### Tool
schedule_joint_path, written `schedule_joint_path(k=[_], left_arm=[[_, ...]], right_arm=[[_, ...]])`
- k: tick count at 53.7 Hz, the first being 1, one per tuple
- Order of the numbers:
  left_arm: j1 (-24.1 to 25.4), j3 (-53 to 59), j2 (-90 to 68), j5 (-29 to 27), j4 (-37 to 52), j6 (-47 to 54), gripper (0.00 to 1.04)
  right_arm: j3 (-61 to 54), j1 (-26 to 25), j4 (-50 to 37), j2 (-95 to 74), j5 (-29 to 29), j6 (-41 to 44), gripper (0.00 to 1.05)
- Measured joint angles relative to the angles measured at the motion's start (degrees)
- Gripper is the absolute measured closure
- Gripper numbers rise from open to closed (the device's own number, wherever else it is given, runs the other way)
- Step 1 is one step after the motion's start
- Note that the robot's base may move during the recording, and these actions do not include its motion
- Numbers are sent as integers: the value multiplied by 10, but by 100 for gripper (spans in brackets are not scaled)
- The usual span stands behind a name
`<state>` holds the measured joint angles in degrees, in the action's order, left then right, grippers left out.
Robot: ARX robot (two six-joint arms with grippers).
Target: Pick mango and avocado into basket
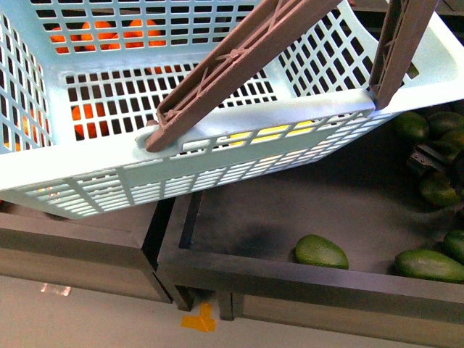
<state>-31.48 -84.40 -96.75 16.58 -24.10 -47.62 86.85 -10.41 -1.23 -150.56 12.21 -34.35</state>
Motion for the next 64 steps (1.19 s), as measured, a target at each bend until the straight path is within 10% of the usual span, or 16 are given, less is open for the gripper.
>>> schedule_joint_path(k=[12, 21, 45, 64], left_arm=[[0, 0, 0, 1, 0, 0, 91], [0, 0, 0, 1, 0, 0, 91], [0, 0, 0, 1, 0, 0, 91], [0, 0, 0, 1, 0, 0, 91]], right_arm=[[4, -1, -2, 0, 2, -6, 10], [4, -2, -2, 0, 3, -7, 34], [-66, -7, -49, 42, -23, 5, 34], [-304, -27, -129, 363, -150, 117, 34]])
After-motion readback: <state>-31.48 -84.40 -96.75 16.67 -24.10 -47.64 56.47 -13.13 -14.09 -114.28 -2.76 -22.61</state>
